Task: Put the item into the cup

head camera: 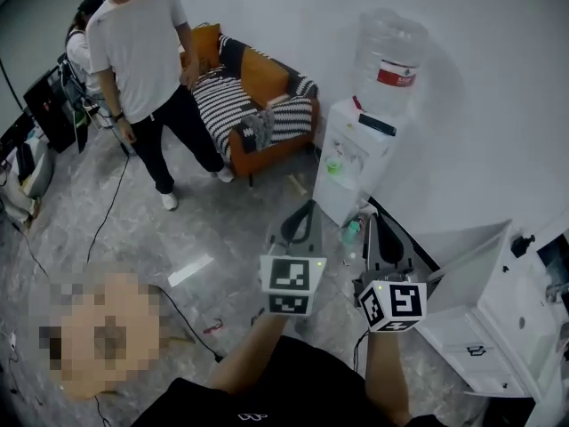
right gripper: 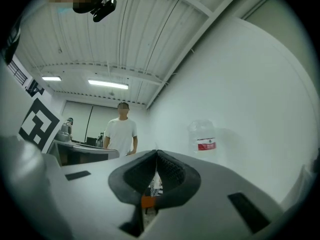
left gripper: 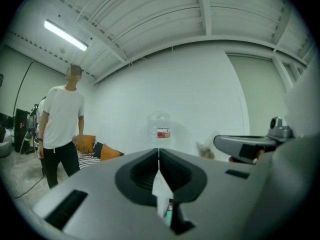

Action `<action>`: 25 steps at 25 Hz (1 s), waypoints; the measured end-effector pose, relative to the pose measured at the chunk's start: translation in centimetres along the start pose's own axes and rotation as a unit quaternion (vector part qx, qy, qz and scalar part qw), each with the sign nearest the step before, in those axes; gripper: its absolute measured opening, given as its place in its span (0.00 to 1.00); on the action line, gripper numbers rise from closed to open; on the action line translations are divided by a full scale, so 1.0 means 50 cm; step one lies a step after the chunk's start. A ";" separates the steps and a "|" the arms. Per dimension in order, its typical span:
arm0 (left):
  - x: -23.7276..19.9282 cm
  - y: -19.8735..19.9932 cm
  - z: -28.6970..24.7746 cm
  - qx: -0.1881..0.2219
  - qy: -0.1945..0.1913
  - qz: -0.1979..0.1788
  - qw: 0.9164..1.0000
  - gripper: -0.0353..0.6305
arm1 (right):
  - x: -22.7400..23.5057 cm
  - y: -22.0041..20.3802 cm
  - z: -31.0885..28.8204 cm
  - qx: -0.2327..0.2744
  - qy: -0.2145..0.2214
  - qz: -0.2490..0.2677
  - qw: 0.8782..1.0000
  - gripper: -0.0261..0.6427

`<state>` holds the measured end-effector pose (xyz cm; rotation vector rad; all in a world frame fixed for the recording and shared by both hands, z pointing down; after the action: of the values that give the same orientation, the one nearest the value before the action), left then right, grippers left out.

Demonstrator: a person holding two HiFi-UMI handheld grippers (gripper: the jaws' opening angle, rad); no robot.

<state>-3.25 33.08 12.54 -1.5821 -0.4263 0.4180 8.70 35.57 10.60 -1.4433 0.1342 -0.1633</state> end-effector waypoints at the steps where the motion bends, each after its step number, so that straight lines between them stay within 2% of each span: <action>1: -0.018 0.002 -0.026 -0.003 -0.001 -0.001 1.000 0.07 | 0.002 -0.006 -0.030 -0.003 -0.001 -0.003 1.000 0.06; 6: -0.089 0.010 -0.155 -0.028 -0.019 -0.013 0.999 0.07 | 0.030 -0.038 -0.175 -0.020 -0.017 -0.027 0.999 0.06; 10: -0.142 0.024 -0.243 -0.030 -0.034 -0.022 0.999 0.07 | 0.038 -0.052 -0.278 -0.025 -0.025 -0.038 0.999 0.06; 13: -0.182 0.020 -0.309 -0.036 -0.047 -0.013 0.998 0.07 | 0.041 -0.061 -0.347 -0.031 -0.032 -0.035 0.998 0.06; 16: -0.227 0.026 -0.371 -0.032 -0.056 -0.001 0.998 0.07 | 0.044 -0.060 -0.425 -0.036 -0.036 -0.016 0.999 0.06; 20: -0.290 0.037 -0.436 -0.021 -0.058 0.010 0.998 0.07 | 0.024 -0.048 -0.521 -0.032 -0.036 0.053 0.997 0.06; 25: -0.341 0.038 -0.499 -0.010 -0.061 0.016 0.998 0.07 | 0.010 -0.054 -0.611 -0.031 -0.027 0.065 0.997 0.06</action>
<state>-5.20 2.86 12.05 -1.5889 -0.4999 0.5374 3.31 5.37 9.53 -1.4943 0.1889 -0.0143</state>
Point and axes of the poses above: the fingertips, and each gripper's own axes: z backward along the fingers, x to its right, y out of its top, the point moved 1 cm from there along z, backward along the fingers, and after that the axes turned 10 degrees about -y, right-handed, at the moved point
